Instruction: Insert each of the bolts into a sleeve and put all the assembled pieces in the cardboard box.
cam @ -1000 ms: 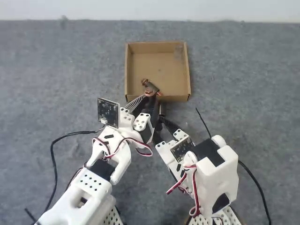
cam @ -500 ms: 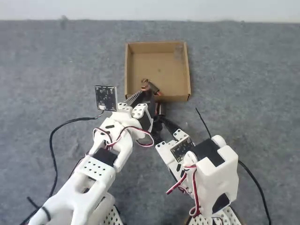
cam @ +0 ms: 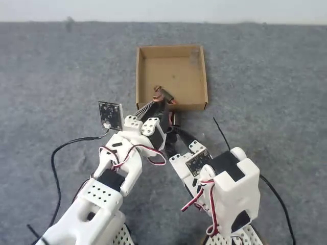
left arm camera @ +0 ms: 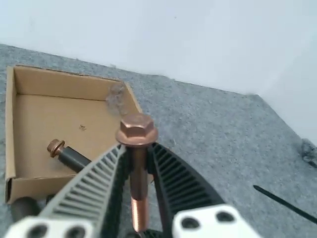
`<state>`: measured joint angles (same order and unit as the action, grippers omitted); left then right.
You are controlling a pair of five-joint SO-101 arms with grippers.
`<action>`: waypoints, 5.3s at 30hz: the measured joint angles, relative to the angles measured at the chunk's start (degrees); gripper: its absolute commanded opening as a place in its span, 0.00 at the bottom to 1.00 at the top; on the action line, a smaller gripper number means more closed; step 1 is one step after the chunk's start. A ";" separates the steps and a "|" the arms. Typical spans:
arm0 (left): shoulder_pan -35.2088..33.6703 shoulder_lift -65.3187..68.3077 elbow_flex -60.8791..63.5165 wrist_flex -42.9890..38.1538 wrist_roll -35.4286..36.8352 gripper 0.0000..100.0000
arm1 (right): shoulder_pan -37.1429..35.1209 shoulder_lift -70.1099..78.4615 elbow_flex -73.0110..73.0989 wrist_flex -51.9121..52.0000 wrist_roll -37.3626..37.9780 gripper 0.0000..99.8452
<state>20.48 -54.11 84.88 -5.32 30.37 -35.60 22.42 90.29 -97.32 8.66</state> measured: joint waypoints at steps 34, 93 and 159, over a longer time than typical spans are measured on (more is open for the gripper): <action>4.48 10.90 -1.67 -1.05 -3.87 0.01 | 3.08 -1.93 0.88 0.00 0.00 0.01; 4.40 11.34 7.03 -12.75 -1.23 0.12 | 5.98 -2.81 1.05 -0.53 0.09 0.01; -40.88 -49.05 12.40 60.40 -18.20 0.13 | 12.57 -3.69 -45.89 45.10 0.00 0.01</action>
<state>-20.40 -103.16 97.27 55.08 12.18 -23.03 18.73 44.40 -52.22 8.66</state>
